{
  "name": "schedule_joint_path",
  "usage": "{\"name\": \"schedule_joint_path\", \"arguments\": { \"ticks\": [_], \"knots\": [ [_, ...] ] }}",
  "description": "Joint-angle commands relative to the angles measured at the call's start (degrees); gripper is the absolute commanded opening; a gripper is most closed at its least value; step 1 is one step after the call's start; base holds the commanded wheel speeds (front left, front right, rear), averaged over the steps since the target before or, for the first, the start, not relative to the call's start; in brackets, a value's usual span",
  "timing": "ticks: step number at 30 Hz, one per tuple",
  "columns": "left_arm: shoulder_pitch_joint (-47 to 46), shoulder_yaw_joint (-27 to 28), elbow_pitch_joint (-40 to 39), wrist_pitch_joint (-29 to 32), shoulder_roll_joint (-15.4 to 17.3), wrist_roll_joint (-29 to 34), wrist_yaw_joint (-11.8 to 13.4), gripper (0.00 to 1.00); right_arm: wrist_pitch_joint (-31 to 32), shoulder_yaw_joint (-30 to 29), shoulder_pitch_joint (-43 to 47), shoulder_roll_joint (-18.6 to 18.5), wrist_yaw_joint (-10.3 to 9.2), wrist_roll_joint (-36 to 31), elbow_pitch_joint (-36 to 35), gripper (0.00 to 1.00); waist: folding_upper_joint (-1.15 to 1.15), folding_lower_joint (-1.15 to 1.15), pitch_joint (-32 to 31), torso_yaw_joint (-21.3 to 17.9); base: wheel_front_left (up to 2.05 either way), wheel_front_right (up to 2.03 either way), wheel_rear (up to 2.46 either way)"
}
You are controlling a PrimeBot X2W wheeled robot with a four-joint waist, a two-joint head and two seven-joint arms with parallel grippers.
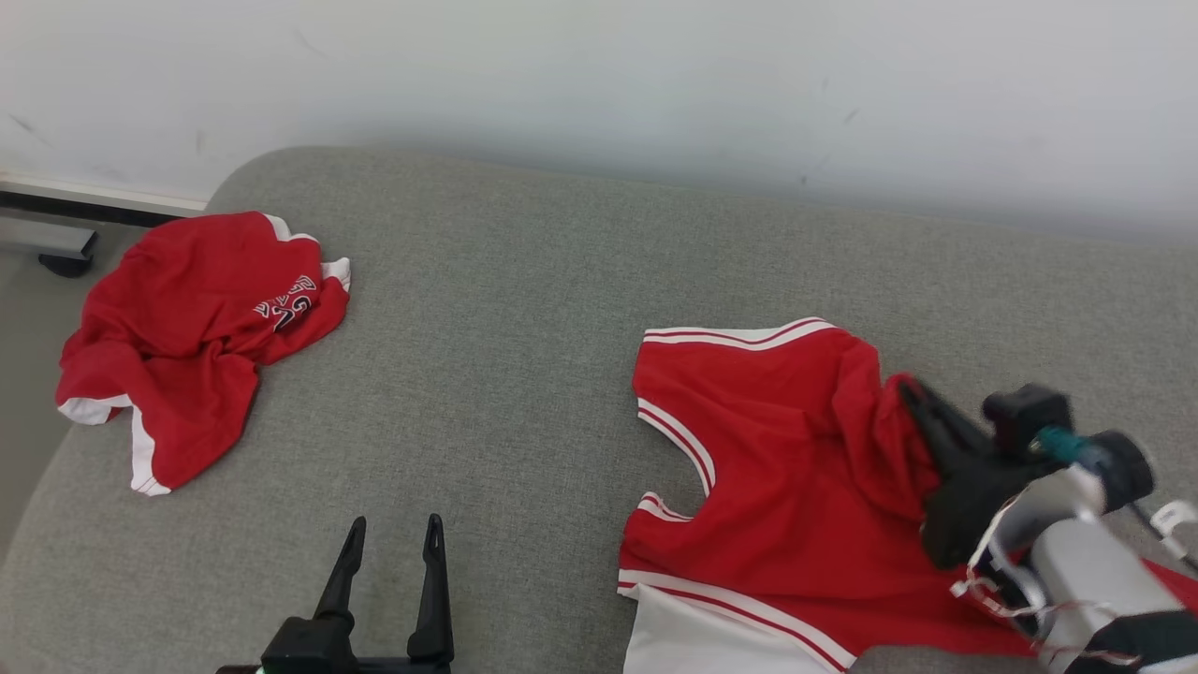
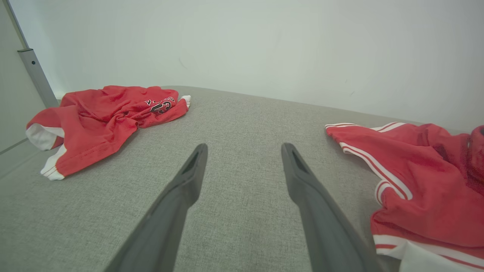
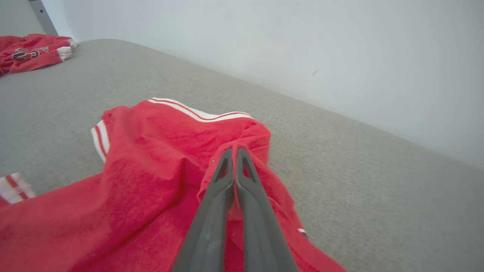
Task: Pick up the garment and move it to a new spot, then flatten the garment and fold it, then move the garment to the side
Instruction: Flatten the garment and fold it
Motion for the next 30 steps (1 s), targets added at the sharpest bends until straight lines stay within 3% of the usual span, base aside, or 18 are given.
{"name": "schedule_joint_path", "arguments": {
  "ticks": [1, 8, 13, 14, 15, 16, 17, 24, 30],
  "knots": [
    [-0.36, 0.05, -0.19, -0.19, -0.01, -0.13, 0.16, 1.0, 0.04, -1.74, -1.71, -1.73, -0.13, 0.81, -0.26, 0.0, 0.0, 0.0, 0.09, -0.57, 0.0, 0.0, 0.0],
    [-1.22, -0.47, -0.04, -0.19, -0.01, 0.19, -0.34, 1.0, 2.76, -6.39, -8.73, -8.4, -0.13, 2.18, 2.27, 0.0, 0.0, 0.0, 0.93, -0.85, 0.0, 0.0, 0.0],
    [-2.13, -1.04, 0.22, -0.19, -0.01, 0.44, -0.55, 1.0, 3.22, -8.62, -15.92, -12.4, -0.13, 2.54, 10.24, 0.0, 0.0, 0.0, 2.13, -0.45, 0.0, 0.0, 0.0],
    [-2.37, -1.21, 0.33, -0.19, -0.01, 0.42, -0.67, 1.0, 2.92, -9.42, -17.22, -12.87, -0.13, 2.46, 12.61, 0.04, 0.0, 0.0, 2.33, -0.31, 0.0, 0.0, 0.0],
    [-2.63, -1.52, 0.44, -0.19, -0.01, 0.38, -0.76, 1.0, 2.5, -10.0, -18.45, -13.46, -0.13, 1.73, 14.9, 0.16, 0.0, 0.0, 2.55, -0.08, 0.0, 0.0, 0.0],
    [-2.93, -1.78, 0.58, -0.19, -0.01, 0.3, -0.8, 1.0, 1.45, -10.67, -19.81, -13.73, -0.13, 1.26, 16.94, 0.72, 0.0, 0.0, 2.67, 0.11, 0.0, 0.0, 0.0],
    [-3.19, -2.09, 0.72, -0.19, -0.01, 0.24, -0.8, 1.0, 0.38, -11.23, -21.01, -13.9, -0.13, 0.59, 18.67, 1.0, 0.0, 0.0, 2.73, 0.27, 0.0, 0.0, 0.0],
    [-2.56, -2.03, 1.64, -0.19, -0.01, 0.55, -0.77, 1.0, -6.29, -13.0, -23.54, -11.23, -0.13, -3.2, 24.33, 1.0, 0.0, 0.0, 1.02, -0.78, 0.0, 0.0, 0.0],
    [-0.9, -1.14, 1.98, -0.19, 0.0, 1.56, -1.04, 1.0, -9.85, -10.14, -18.66, -9.05, -0.13, -1.73, 22.33, 1.0, 0.0, 0.0, -1.83, -3.26, 0.0, 0.0, 0.0]
  ]
}}
